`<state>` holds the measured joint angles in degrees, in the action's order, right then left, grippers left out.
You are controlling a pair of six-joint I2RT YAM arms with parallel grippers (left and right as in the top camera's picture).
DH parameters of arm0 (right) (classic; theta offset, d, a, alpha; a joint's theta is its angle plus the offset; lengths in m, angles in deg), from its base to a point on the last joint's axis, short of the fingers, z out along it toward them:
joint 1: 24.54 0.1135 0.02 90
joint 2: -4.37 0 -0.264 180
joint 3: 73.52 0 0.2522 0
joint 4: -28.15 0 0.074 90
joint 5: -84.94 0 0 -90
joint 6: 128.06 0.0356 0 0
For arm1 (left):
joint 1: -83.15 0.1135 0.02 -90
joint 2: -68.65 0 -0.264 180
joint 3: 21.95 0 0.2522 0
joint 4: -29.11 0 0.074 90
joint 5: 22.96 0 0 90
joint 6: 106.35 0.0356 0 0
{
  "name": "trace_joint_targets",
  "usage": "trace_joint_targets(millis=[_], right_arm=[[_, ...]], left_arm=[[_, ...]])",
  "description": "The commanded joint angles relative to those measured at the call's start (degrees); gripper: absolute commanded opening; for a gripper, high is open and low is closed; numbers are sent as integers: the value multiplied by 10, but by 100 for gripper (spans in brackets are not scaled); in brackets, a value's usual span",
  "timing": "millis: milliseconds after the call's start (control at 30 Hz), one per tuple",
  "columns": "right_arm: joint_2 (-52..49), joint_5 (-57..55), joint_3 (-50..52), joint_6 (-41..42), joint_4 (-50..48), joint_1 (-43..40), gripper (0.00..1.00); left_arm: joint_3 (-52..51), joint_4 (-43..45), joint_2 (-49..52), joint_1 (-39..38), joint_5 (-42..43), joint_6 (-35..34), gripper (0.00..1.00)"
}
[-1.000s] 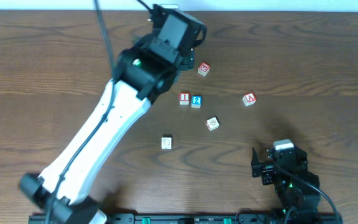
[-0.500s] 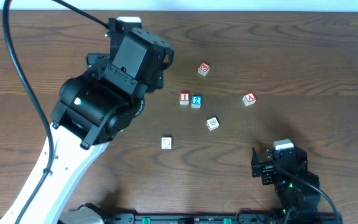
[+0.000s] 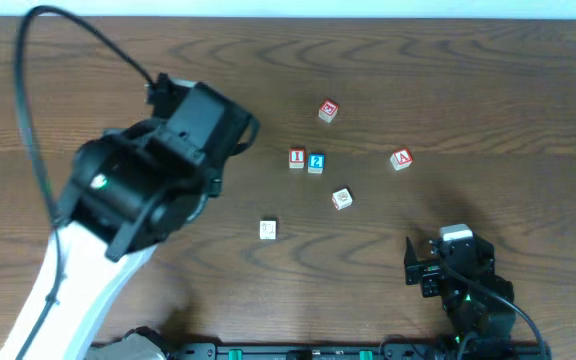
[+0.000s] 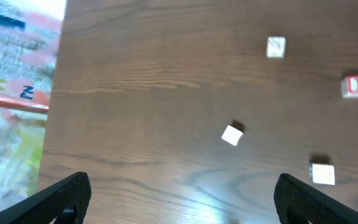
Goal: Spell out Ai2
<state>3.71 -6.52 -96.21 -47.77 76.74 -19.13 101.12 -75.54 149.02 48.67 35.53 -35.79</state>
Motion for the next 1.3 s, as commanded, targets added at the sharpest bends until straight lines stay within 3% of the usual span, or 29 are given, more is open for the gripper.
trace_joint_targets(millis=[0,367,533,833,1033,1267], right_arm=[[3,4,2,-6,-1,-8,99],[3,4,2,-6,-1,-8,99],[3,4,2,-6,-1,-8,99],[3,4,2,-6,-1,-8,99],[3,4,2,-6,-1,-8,99],[3,4,2,-6,-1,-8,99]], left_arm=[[7,3,-47,40,-9,2,95],[-50,17,-129,231,72,0,95],[-126,42,-175,237,83,0,95],[-369,183,-326,237,125,-1,95],[-483,189,-409,237,164,0,96],[-520,167,-447,237,165,-3,95]])
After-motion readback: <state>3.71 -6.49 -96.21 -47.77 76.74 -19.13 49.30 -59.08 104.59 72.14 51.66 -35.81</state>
